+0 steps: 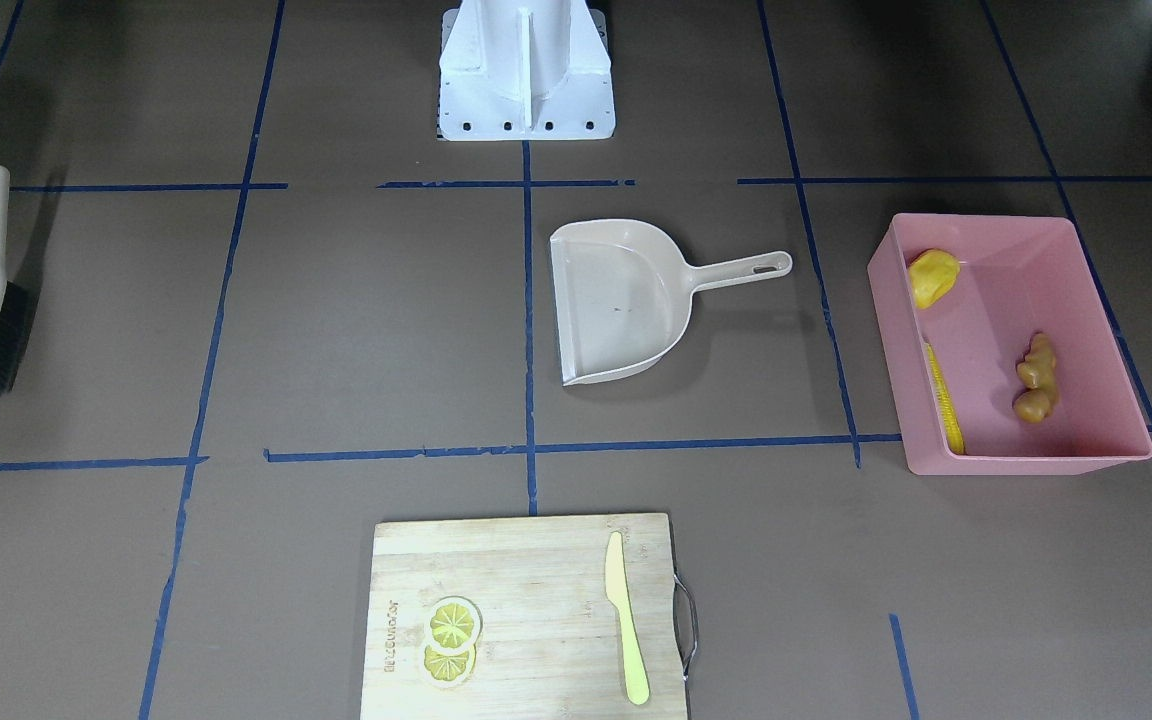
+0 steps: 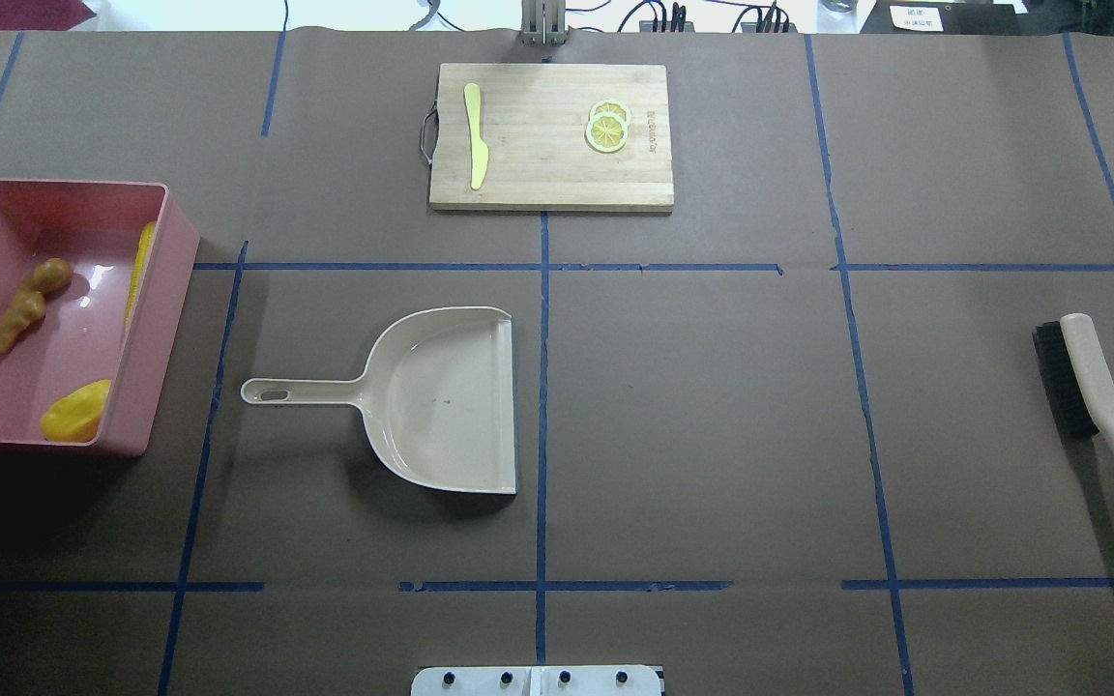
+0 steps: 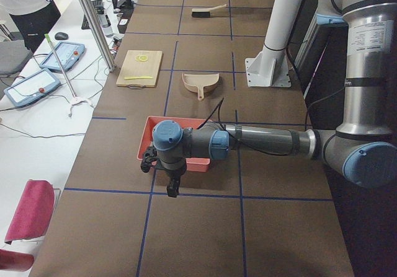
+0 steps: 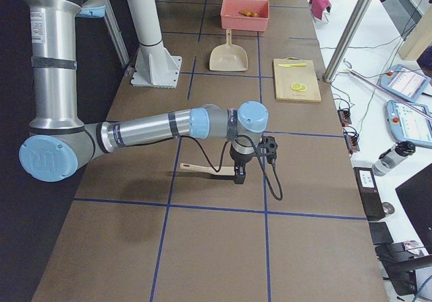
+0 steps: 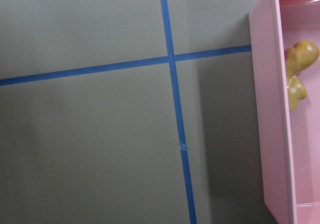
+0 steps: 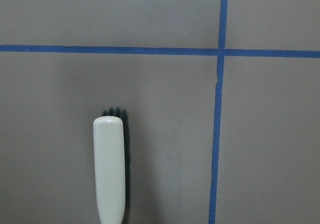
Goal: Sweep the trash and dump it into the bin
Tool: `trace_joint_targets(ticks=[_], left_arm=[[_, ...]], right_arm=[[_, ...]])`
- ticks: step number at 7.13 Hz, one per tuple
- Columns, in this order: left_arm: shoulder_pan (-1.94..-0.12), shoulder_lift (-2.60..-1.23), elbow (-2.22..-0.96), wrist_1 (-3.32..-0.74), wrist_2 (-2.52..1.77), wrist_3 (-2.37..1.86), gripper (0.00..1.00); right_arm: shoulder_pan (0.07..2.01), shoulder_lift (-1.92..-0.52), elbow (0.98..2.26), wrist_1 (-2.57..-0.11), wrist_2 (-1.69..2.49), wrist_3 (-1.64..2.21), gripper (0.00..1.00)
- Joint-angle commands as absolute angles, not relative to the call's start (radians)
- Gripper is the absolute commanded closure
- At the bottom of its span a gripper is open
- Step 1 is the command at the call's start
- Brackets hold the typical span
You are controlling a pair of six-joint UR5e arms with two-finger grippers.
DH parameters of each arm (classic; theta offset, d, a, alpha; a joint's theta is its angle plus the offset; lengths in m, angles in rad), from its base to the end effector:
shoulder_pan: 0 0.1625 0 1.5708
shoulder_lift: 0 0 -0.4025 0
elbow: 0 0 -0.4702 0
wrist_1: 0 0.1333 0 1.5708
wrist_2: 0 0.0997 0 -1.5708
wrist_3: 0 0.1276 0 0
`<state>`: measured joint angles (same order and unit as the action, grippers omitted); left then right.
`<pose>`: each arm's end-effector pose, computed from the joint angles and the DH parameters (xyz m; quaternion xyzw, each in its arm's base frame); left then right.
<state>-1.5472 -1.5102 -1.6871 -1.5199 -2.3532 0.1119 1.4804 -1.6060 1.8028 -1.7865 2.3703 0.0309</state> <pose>-0.0305 -0.5461 0.6281 0.0190 0.3808 0.0635 0.9223 -0.0076 -0.5465 0.5636 -0.0323 -0.3879 -0.0237 0.9208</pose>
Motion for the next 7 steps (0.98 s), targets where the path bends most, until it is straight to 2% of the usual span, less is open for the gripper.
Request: trace_joint_targets(ticks=[1,3,7], left_arm=[[-1.545,-1.509,-1.684,-1.517,-2.355,0.112,0.00],[-1.545,-1.505,-1.697,-1.517,-2.359,0.112,0.00],[-1.545,-1.505,-1.686,-1.517,-2.355,0.112,0.00]], right_arm=[[1.492,-1.611,1.705,-1.779,2.350,-0.023,0.00],[1.575,-1.594,1.663,-1.779,2.365,-0.072,0.00],[1.574,-1.598,1.658,-1.779,2.379,-0.061,0.00]])
